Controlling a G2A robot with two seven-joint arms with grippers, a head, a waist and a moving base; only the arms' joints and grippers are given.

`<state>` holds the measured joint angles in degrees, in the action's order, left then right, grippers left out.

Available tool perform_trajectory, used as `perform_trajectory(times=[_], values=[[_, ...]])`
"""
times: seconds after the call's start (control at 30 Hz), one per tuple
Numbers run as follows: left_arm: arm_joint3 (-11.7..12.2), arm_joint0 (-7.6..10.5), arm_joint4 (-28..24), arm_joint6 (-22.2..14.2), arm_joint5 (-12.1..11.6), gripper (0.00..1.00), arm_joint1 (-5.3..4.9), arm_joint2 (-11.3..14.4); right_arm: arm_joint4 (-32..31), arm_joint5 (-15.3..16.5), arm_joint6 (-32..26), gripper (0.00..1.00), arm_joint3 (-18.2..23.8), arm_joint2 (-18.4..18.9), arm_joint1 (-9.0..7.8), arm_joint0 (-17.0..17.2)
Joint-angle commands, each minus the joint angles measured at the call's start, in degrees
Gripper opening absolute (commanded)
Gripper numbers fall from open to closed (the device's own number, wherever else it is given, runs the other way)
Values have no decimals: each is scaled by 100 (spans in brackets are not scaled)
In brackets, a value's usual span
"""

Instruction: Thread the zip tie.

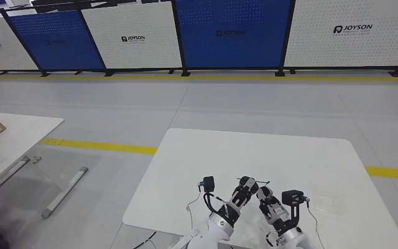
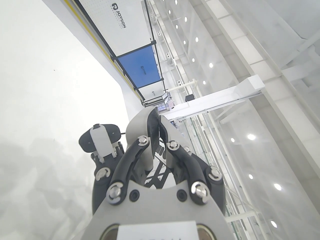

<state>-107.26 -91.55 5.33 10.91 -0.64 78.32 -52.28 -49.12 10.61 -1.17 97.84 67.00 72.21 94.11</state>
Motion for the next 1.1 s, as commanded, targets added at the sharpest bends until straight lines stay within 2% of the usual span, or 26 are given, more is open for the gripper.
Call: perform_trajectory(times=[0.0,0.3,0.47,0.5,0.53,0.57,0.6,0.7,0.8,0.93,1.07], values=[[-24,-20,0,7,-36,0,-3,-8,-6,-9,-13,0,-8,-7,1,-11],[-121,-92,6,4,-176,0,-18,-56,-25,-44,-57,0,-30,-38,8,-55],[-88,-79,49,22,-93,0,-20,-72,4,-30,-52,0,-30,-47,11,-56],[-77,-70,47,34,-77,0,-18,-71,7,-16,-54,3,-29,-46,10,-52],[-56,-55,40,52,-54,0,-15,-76,2,7,-67,27,-30,-42,7,-48],[-45,-45,29,56,-41,0,-12,-76,-9,20,-81,37,-31,-37,4,-47],[-25,-38,13,38,-6,0,-11,-70,-20,28,-91,44,-31,-33,2,-44],[0,-7,45,6,39,0,-4,-23,-76,59,-88,51,-17,-32,-4,-26],[2,4,89,8,57,0,2,29,-81,57,-59,50,25,-24,-6,-2],[15,7,130,14,71,0,6,61,-94,39,-31,41,80,-23,-7,21],[47,7,121,24,77,0,7,60,-112,38,-11,40,111,-20,-9,39]])
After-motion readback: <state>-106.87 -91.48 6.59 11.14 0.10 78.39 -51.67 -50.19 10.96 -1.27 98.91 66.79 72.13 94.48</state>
